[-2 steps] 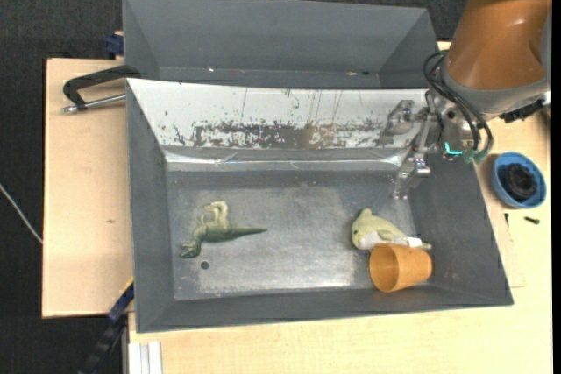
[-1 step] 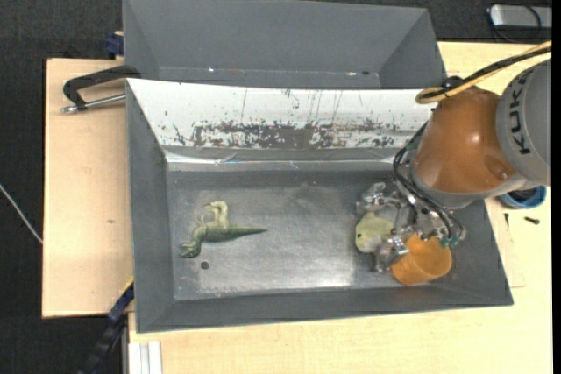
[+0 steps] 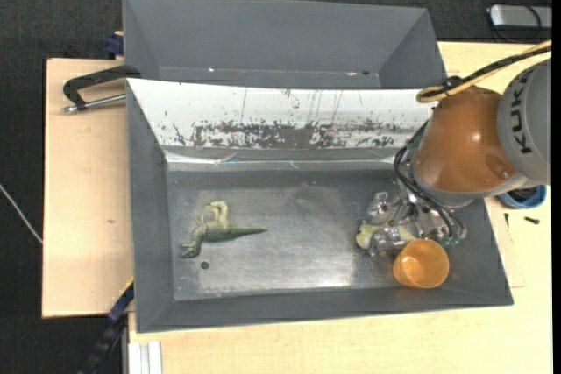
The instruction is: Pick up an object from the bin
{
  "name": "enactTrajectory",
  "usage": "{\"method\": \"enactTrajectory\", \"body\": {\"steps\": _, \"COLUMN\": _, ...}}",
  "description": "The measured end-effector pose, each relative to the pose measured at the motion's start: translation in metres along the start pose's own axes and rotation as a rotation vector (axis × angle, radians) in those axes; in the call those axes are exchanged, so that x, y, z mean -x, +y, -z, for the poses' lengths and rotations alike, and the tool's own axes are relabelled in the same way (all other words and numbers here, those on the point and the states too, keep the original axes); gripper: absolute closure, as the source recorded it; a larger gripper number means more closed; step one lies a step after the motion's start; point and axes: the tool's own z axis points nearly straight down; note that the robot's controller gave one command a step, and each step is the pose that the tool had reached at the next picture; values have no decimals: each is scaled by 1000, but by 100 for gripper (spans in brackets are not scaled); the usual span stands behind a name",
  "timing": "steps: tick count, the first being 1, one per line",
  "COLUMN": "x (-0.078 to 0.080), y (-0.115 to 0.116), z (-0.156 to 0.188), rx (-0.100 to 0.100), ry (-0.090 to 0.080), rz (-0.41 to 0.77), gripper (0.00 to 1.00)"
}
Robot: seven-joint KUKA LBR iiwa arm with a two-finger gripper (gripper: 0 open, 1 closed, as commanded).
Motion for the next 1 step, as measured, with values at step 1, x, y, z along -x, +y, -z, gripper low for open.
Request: {"method": "enactTrajectory", "body": {"steps": 1, "x": -6, "y": 7, "z": 222, "rx": -3, "ry": -9, "rz": -7, "gripper": 100}}
